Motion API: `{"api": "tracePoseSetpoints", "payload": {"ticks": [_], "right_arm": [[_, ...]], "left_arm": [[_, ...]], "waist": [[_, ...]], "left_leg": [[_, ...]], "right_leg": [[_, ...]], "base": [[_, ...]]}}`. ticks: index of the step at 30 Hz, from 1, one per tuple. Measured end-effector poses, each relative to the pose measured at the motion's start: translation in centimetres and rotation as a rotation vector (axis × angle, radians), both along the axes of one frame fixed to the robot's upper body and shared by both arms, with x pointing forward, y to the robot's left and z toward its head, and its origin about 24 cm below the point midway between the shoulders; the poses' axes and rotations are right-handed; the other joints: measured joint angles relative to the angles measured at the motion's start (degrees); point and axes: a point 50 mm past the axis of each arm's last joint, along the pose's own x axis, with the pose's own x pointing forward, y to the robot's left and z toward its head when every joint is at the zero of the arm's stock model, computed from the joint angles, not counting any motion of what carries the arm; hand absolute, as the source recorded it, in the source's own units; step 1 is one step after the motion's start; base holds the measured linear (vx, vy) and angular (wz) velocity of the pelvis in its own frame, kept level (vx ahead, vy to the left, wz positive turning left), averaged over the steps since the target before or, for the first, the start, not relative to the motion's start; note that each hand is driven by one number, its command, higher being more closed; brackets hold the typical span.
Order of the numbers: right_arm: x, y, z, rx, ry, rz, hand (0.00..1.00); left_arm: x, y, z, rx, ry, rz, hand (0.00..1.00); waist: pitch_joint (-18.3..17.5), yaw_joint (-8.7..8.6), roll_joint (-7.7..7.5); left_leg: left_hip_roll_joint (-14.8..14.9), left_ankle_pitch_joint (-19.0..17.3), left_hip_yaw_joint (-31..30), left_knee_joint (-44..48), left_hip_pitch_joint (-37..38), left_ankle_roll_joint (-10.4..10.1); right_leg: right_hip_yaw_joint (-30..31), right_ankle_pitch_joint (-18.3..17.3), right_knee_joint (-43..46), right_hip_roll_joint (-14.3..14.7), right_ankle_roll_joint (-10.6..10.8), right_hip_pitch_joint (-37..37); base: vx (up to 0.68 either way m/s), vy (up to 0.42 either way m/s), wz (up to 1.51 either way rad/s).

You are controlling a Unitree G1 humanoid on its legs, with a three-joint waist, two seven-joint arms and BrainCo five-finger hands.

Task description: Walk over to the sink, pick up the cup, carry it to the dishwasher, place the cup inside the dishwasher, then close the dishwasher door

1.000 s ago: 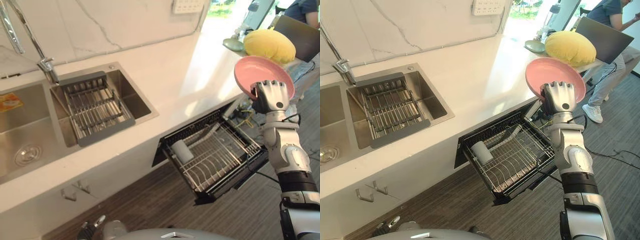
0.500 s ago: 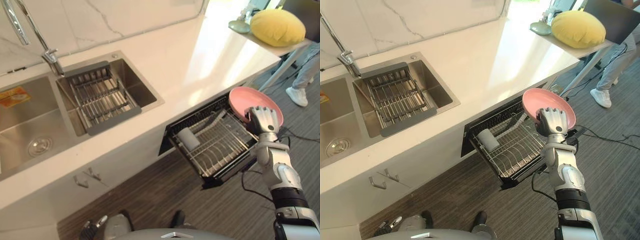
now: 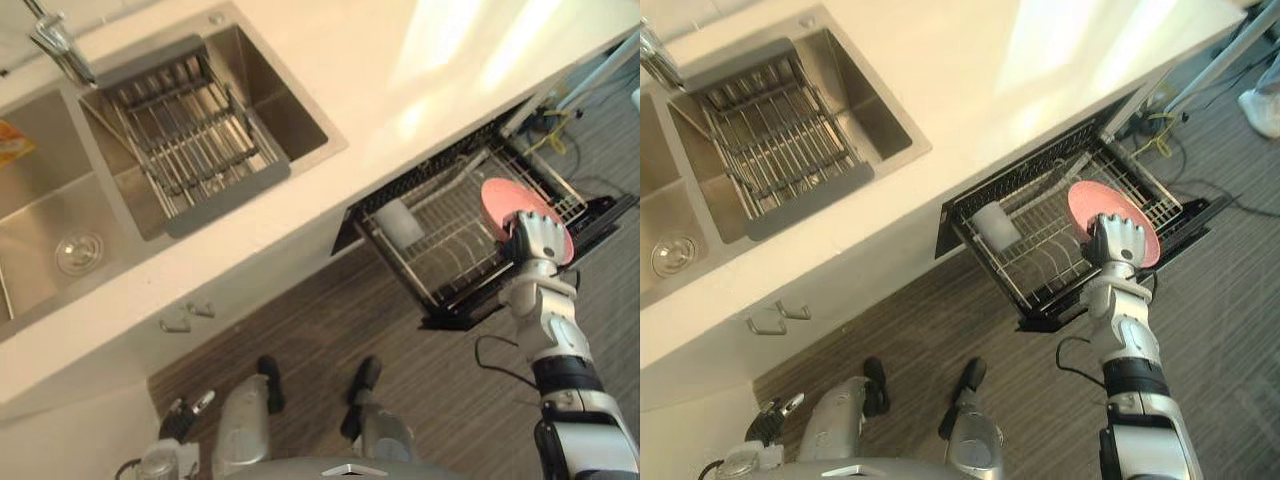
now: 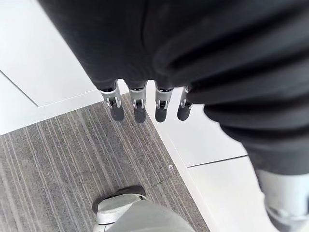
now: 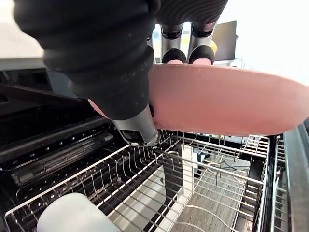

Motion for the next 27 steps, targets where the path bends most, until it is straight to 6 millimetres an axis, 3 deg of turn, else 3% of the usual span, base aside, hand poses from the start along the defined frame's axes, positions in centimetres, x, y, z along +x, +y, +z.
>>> {"api": "tracePoseSetpoints", "payload": {"ticks": [4,5,6,7,10,14,17,20,23,24,27], "right_arm": [[2.0,-0.2,3.4,-0.059,-0.031,0.02,1.0],[2.0,-0.2,3.4,-0.059,-0.031,0.02,1.0],[2.8,-0.6,5.8,-0.072,-0.073,0.01,1.0],[3.3,-0.7,7.0,-0.065,-0.09,0.008,1.0],[4.0,-0.5,8.8,-0.101,-0.088,0.018,1.0],[4.6,-0.4,9.8,-0.131,-0.028,0.022,1.0],[5.0,-0.6,10.5,-0.104,-0.01,-0.001,1.0],[4.7,-1.9,10.9,-0.076,0.0,-0.057,1.0],[4.4,-2.7,11.1,-0.067,0.003,-0.101,1.0],[4.3,-2.9,11.2,-0.066,0.0,-0.108,0.0],[4.0,-3.4,11.6,-0.065,-0.013,-0.125,0.0]], "left_arm": [[2.0,0.6,1.0,-0.003,-0.076,0.004,0.0],[2.0,0.6,1.0,-0.003,-0.076,0.004,0.0],[2.9,0.5,1.3,-0.008,-0.102,-0.004,0.0],[3.3,0.4,1.5,-0.01,-0.114,-0.018,0.0],[3.8,0.0,1.7,-0.008,-0.131,-0.056,0.0],[4.0,-0.1,1.8,-0.009,-0.135,-0.07,0.0],[4.2,-0.4,1.8,-0.02,-0.138,-0.079,0.0],[4.2,-0.9,1.8,-0.03,-0.145,-0.095,0.0],[4.4,-1.2,1.9,-0.036,-0.156,-0.1,0.0],[4.5,-1.3,1.9,-0.039,-0.162,-0.101,0.0],[5.2,-1.6,2.5,-0.044,-0.205,-0.115,0.0]], "waist": [[3.87,0.43,1.08],[3.87,0.43,1.08],[5.4,0.65,2.09],[6.36,0.75,2.49],[7.9,1.14,3.5],[8.28,2.2,4.05],[9.02,2.07,4.89],[9.77,2.26,6.01],[9.87,2.16,6.22],[9.87,2.04,6.22],[9.87,1.77,6.22]], "left_leg": [[-1.21,0.73,-0.23,-0.39,-2.88,1.1],[-1.21,0.73,-0.23,-0.39,-2.88,1.1],[-2.11,1.48,-0.27,-0.58,-4.86,1.82],[-2.94,2.23,-0.35,-1.13,-5.43,2.14],[-4.05,3.12,-1.14,-1.58,-7.07,2.68],[-5.62,4.46,-1.35,-3.95,-8.2,2.99],[-6.14,4.72,-1.48,-4.28,-8.88,3.2],[-6.98,5.04,-1.55,-5.21,-9.13,3.55],[-7.41,5.21,-1.97,-5.33,-9.31,3.65],[-7.64,5.27,-2.49,-5.33,-9.35,3.64],[-7.91,5.3,-2.98,-5.32,-9.34,3.63]], "right_leg": [[0.09,1.22,-0.01,-0.75,0.02,-3.04],[0.09,1.22,-0.01,-0.75,0.02,-3.04],[0.06,1.97,-0.02,-1.56,0.15,-5.04],[0.1,2.39,-0.02,-2.13,0.23,-5.91],[0.24,2.81,-0.02,-2.96,0.38,-7.43],[1.31,3.28,-0.01,-3.97,0.55,-9.87],[1.45,3.55,0.0,-4.37,0.68,-10.7],[1.86,3.82,0.01,-4.94,0.84,-11.51],[2.21,3.9,0.02,-5.22,0.93,-11.91],[2.28,3.94,0.02,-5.33,0.98,-11.94],[2.36,3.95,0.03,-5.47,1.0,-11.89]], "base": [[-0.07,0.072,0.04],[-0.07,0.094,0.1],[-0.05,0.112,0.12],[-0.04,0.122,0.15],[-0.02,0.131,0.14],[-0.01,0.08,0.04],[-0.01,0.059,0.02],[-0.01,0.071,0.0],[0.01,0.046,-0.02],[0.01,0.039,-0.04],[0.01,0.033,0.0]]}}
